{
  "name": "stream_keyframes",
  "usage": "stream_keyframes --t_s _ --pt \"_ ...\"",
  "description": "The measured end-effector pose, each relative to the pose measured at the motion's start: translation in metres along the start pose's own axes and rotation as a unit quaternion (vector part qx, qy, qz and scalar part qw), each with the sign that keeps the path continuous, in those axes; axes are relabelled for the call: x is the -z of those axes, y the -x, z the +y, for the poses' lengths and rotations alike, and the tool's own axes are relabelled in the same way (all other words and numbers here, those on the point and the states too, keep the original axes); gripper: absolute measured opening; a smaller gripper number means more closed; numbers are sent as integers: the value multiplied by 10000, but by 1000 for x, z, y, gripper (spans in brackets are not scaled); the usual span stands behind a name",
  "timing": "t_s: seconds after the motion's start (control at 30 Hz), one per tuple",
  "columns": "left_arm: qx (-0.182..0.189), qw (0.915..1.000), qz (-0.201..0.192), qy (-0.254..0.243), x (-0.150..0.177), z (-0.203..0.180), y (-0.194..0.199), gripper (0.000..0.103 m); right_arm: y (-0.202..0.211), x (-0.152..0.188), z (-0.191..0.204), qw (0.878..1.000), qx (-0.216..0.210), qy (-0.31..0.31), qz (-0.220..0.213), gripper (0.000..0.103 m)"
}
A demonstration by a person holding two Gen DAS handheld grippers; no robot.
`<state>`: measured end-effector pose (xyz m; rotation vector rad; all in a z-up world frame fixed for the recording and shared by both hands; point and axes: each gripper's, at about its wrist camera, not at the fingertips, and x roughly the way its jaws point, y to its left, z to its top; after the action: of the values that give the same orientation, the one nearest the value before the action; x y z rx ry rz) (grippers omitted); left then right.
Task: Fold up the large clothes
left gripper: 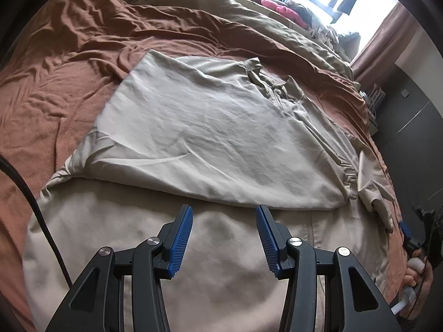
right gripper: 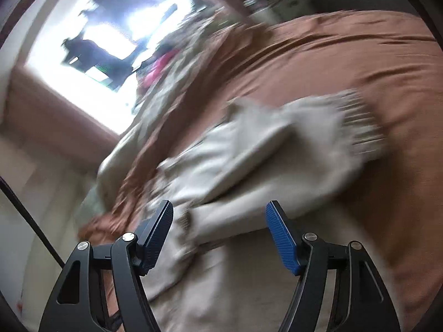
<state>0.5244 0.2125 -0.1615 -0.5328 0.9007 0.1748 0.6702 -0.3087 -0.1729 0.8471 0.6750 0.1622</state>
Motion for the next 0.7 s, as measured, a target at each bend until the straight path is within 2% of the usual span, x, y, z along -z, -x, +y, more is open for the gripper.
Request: stream_keyframes --t_s 0.1,0.27,0.3,0.33,0.4,0.43,0.5,0.63,0.7 --pt "-12 10000 -32 56 -2 2 1 50 -3 -5 -27 9985 238 -499 -65 68" --pt "32 9997 -96 229 -7 8 5 50 -33 -14 -42 9964 618 -531 -237 68" --pt "41 9997 -100 237 -7 8 5 50 -46 -17 -52 9952 668 -697 -136 60" --pt "51 9996 -104 245 -8 7 6 50 -59 -19 -65 9934 633 -951 -9 30" --pt "64 9996 -116 249 -9 7 7 50 -68 -19 -78 9900 475 -1329 53 10" --pt "60 9996 -122 248 -9 7 8 50 -66 -21 -76 9903 483 -1302 -69 7" --pt "45 9996 -142 244 -9 8 9 50 -41 -26 -53 9936 545 -864 -477 5" --pt "99 9994 -119 304 -12 11 9 50 -13 -23 17 9942 -66 15 -1073 5" --pt "157 9992 -113 359 -12 12 10 50 -3 -16 50 9916 -255 402 -1206 5"
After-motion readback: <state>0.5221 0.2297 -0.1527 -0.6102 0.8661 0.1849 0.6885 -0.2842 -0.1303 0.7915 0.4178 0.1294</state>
